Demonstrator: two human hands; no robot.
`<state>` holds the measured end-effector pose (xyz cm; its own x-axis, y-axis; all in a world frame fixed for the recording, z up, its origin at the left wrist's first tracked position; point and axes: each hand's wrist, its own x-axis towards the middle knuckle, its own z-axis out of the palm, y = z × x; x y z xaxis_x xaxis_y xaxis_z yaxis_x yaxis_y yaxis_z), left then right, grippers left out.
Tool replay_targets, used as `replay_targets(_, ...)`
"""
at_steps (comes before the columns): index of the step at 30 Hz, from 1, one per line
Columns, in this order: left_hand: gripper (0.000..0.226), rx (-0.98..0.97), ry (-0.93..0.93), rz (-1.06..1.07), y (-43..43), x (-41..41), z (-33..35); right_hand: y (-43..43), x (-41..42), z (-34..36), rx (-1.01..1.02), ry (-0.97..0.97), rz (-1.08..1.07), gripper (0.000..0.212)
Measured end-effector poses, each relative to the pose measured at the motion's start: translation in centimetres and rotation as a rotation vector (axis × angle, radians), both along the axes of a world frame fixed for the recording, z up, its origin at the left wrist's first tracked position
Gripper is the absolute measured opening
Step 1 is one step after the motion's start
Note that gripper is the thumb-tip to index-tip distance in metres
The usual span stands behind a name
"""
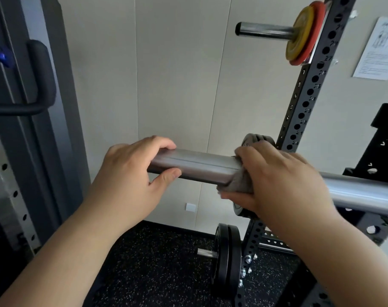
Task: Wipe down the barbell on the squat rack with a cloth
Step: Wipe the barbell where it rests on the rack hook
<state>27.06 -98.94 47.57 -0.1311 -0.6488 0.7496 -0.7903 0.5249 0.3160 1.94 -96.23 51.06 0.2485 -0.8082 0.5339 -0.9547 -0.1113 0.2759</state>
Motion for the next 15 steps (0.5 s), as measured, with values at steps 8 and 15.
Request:
replay_targets(8, 0.035, 0.041, 0.054, -0.077, -0.3, 0.2, 0.2, -0.4, 2.0, 1.1, 0.021, 0.062, -0.119, 0.073)
replay_targets(15, 0.036, 0.121, 0.107, -0.121, -0.6, 0.7, 0.1, 0.9, 0.8, -0.8, -0.066, 0.007, 0.087, 0.094)
